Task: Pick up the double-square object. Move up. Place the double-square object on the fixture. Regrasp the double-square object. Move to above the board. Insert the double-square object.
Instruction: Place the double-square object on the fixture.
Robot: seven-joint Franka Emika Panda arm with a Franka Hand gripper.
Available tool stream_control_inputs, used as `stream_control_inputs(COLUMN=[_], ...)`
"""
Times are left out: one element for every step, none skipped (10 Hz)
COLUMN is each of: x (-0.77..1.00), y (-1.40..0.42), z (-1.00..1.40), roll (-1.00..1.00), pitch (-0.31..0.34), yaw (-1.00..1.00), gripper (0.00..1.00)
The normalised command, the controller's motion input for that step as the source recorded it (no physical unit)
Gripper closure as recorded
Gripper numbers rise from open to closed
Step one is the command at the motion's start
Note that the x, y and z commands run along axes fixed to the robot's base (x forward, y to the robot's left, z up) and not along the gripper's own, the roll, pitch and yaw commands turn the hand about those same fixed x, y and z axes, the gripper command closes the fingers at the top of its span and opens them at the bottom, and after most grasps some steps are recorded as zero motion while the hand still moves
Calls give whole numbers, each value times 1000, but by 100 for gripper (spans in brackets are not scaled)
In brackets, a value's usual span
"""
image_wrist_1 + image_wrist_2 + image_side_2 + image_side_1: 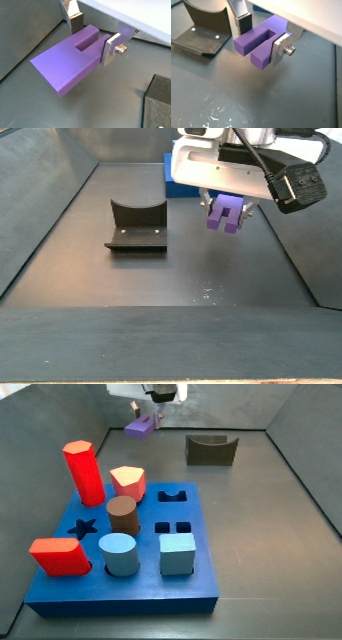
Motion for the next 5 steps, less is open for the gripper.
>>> stream_control_inputs(x=[7,-6,-12,-17,-21], y=[3,1,3,3,6], z=[1000,1000,1000,1000,1000], roll=[4,2,6,9,15], pitch=[-4,19,25,32,38], yaw=[0,-1,-3,-5,-8], gripper=[100,100,100,100,100])
